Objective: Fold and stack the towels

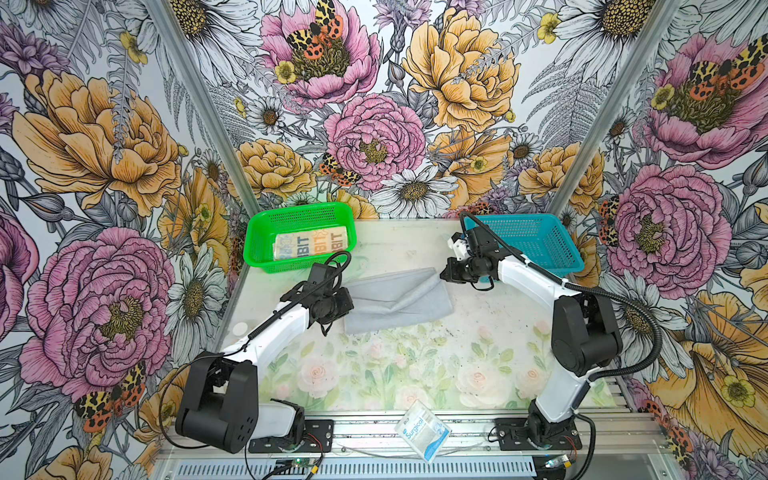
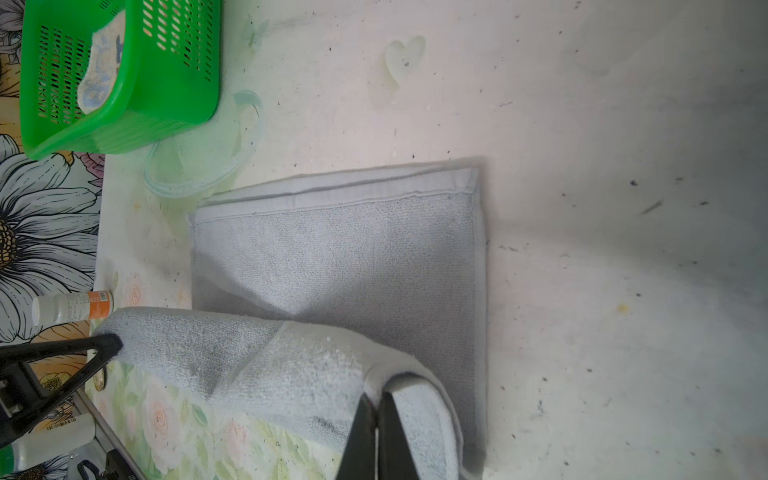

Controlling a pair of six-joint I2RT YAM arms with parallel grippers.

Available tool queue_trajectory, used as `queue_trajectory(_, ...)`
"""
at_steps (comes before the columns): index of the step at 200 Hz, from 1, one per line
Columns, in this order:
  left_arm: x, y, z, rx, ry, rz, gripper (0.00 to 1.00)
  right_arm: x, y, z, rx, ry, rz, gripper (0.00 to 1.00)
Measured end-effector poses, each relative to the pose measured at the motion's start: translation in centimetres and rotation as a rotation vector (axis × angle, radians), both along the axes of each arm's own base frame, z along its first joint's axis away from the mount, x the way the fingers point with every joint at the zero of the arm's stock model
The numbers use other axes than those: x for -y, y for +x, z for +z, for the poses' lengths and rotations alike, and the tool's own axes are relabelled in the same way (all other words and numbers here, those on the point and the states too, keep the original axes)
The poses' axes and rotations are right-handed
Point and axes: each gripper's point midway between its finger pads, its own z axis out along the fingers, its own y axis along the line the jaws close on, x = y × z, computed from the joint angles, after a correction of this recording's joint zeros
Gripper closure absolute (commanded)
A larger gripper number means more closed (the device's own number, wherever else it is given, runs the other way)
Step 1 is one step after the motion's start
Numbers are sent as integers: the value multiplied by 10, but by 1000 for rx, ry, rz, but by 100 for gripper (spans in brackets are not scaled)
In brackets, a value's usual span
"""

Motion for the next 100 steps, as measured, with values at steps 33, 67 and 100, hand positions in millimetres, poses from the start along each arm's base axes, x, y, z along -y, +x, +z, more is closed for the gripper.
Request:
queue_trajectory(33,-4,11,-9,-14,8,12,100,3,20,-7,-2,3,-7,100)
queue_trajectory(67,-11,17,-11,-3,3,39,96,3,36,-27,-28,3,-6,100)
queue_trajectory(100,-24,26,-16,16,-15,86,92,-1,42,-43,-57,6,1,100)
